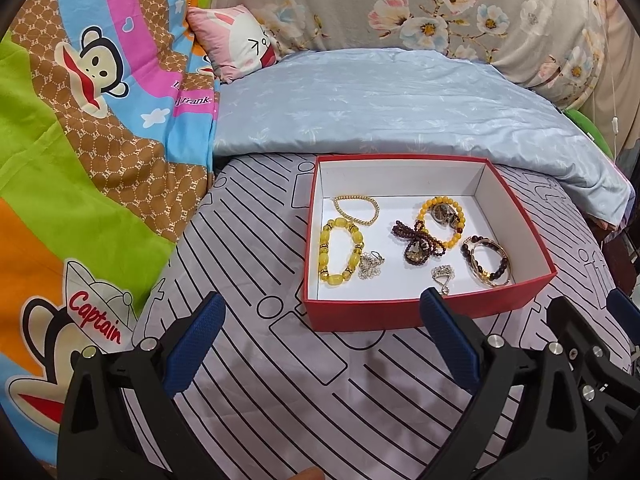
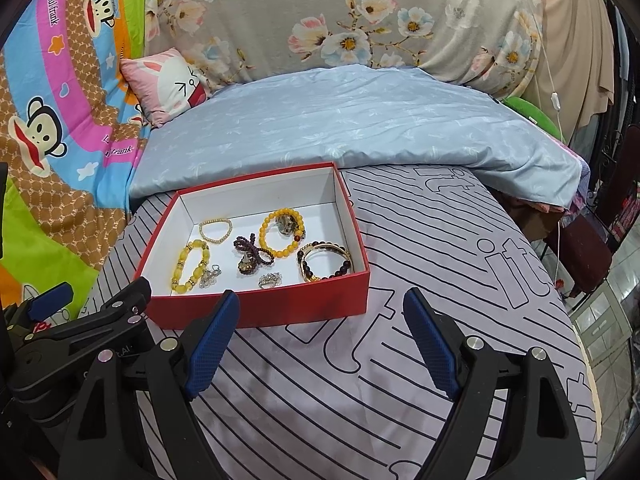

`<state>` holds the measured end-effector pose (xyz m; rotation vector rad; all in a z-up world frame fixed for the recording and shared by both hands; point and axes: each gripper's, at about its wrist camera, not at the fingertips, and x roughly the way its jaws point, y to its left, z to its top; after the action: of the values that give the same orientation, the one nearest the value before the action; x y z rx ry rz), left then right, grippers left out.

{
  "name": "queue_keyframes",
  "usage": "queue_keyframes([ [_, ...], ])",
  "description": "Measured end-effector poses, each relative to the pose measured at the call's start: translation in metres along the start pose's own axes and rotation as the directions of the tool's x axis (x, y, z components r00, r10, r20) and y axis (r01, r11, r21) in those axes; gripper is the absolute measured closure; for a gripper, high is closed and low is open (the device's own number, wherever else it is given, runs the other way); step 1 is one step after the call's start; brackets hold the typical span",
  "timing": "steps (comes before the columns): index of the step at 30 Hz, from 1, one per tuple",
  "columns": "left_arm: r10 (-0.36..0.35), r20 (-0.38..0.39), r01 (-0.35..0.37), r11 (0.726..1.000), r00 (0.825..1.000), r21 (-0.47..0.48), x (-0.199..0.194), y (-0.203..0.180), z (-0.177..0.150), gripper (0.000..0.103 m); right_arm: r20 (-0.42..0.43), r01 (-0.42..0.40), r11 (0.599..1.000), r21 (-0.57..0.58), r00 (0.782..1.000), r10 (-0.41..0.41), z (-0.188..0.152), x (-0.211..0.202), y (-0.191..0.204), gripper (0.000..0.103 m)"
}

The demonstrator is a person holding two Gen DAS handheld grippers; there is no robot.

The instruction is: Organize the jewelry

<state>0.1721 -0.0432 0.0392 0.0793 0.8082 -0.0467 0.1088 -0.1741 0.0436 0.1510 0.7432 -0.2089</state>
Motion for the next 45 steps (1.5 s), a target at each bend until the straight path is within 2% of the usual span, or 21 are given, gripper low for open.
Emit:
queue_keyframes([
  [45, 0.009, 0.005, -0.009, 1.000, 1.000, 0.003, -0.0028, 0.0056, 0.0000, 0.008, -0.003, 0.002, 1.000, -0.004, 1.000, -0.002, -0.0005, 0.0014, -0.0045, 0.021],
])
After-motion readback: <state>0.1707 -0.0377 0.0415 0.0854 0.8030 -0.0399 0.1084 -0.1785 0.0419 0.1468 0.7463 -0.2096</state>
